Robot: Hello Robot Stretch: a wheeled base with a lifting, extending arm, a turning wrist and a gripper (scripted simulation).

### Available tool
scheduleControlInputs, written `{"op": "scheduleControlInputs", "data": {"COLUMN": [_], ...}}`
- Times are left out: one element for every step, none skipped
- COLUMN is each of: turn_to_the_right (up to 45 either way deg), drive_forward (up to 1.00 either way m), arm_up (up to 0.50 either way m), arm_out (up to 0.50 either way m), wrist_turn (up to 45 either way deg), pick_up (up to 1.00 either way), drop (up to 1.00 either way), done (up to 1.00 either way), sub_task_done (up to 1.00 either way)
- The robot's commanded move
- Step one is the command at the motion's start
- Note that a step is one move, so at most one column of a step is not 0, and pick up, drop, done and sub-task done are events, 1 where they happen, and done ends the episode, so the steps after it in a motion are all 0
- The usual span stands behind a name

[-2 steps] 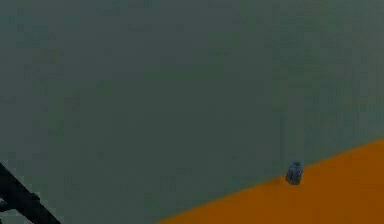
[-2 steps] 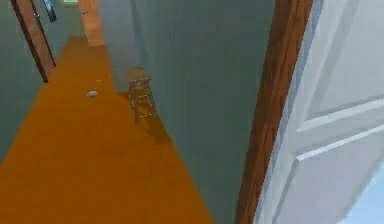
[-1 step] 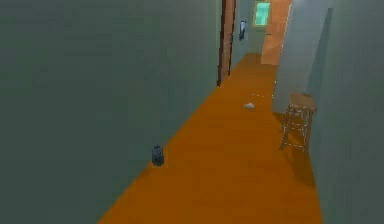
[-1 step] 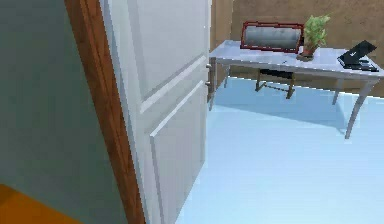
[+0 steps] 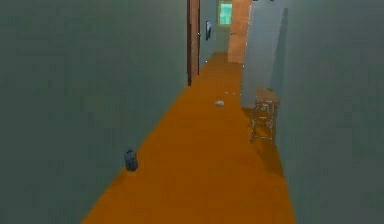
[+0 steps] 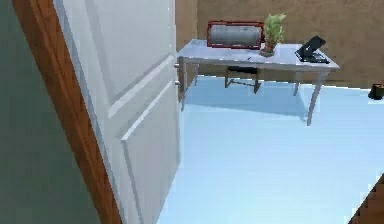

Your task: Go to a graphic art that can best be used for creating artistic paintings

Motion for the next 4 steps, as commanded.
{"op": "scheduleControlInputs", "data": {"turn_to_the_right": [0.0, 0.0, 12.0, 0.0], "drive_forward": [1.0, 1.0, 0.0, 0.15], "arm_up": [0.0, 0.0, 0.0, 0.0], "arm_out": [0.0, 0.0, 0.0, 0.0], "wrist_turn": [0.0, 0.0, 0.0, 0.0], "pick_up": [0.0, 0.0, 0.0, 0.0], "drop": [0.0, 0.0, 0.0, 0.0], "done": [0.0, 0.0, 0.0, 0.0], "sub_task_done": [0.0, 0.0, 0.0, 0.0]}}
